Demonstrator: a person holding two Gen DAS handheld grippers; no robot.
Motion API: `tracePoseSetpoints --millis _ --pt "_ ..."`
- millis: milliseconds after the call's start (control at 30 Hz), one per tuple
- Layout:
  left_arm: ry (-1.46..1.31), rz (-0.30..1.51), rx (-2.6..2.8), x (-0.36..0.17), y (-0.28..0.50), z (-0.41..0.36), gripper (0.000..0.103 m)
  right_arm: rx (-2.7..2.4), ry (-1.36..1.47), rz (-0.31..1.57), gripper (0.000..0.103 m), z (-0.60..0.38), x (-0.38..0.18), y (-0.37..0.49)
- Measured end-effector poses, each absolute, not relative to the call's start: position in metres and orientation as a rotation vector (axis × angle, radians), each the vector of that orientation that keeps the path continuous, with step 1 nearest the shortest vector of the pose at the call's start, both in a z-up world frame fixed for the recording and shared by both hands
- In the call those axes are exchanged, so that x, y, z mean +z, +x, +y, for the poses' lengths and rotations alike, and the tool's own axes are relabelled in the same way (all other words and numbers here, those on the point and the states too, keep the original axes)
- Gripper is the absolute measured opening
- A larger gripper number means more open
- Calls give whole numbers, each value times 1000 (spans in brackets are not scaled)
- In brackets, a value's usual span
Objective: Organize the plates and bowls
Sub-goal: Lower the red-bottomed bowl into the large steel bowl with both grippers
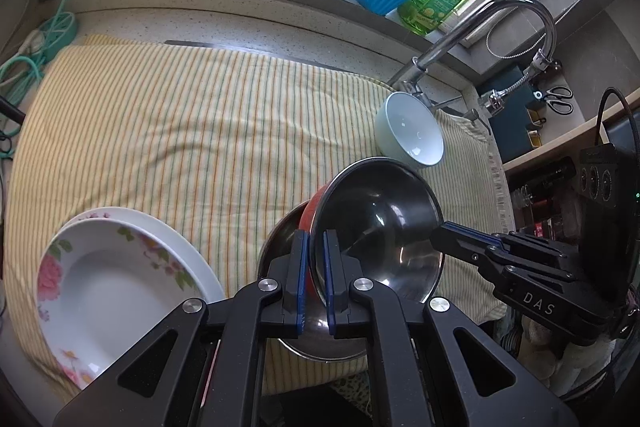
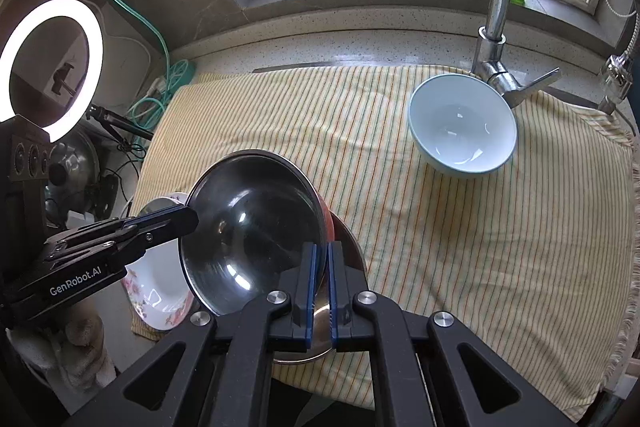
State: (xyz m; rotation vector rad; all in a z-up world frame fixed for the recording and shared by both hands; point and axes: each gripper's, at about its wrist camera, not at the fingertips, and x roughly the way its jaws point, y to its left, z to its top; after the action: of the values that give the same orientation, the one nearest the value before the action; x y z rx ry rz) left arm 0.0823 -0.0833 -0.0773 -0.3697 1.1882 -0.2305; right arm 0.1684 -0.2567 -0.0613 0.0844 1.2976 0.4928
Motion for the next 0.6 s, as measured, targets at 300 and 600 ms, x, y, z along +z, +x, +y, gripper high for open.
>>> tracePoseSetpoints --millis 300,600 --pt "-340 1227 -230 -92 75 -90 6 481 76 1334 5 -258 -81 154" --pt "-303 1253 -223 -104 71 -95 6 471 55 1367 6 -254 -97 146"
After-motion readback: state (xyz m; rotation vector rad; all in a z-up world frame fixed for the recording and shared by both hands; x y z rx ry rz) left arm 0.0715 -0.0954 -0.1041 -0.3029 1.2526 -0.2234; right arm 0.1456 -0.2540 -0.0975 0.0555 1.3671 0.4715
